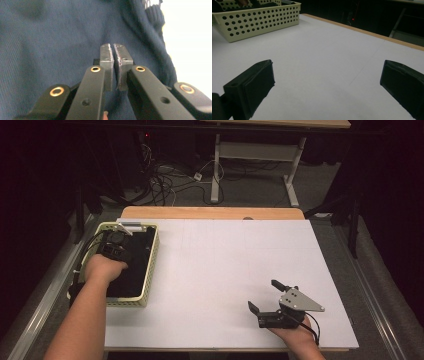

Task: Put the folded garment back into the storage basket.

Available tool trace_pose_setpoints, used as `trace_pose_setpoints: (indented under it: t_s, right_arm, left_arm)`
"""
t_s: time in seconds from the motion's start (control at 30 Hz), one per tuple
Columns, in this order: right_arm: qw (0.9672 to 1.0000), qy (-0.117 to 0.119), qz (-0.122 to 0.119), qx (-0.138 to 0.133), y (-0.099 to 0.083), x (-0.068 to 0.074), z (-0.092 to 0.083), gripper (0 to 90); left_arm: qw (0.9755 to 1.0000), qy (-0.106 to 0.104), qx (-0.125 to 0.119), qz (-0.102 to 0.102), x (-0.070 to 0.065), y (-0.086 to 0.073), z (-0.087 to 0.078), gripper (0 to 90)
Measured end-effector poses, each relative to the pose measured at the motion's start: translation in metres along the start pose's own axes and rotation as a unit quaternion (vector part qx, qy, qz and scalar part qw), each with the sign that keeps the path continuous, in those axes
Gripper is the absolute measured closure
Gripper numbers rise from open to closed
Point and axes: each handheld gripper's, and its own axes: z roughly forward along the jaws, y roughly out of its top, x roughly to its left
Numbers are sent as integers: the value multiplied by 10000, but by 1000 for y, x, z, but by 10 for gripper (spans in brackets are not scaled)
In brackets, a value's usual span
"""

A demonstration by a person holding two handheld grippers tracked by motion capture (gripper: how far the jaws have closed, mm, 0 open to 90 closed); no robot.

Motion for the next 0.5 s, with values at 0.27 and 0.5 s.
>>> trace_pose_setpoints:
  t_s: [0.27, 0.5]
  right_arm:
    - [9998, -98, -121, -142, -10, -10, -20, 2]
    - [9997, -198, -110, -119, -18, -19, -23, 2]
  left_arm:
    - [9990, -19, 449, -28, -4, -21, -10, 819]
    - [9977, -252, 602, -185, -7, -41, -19, 647]
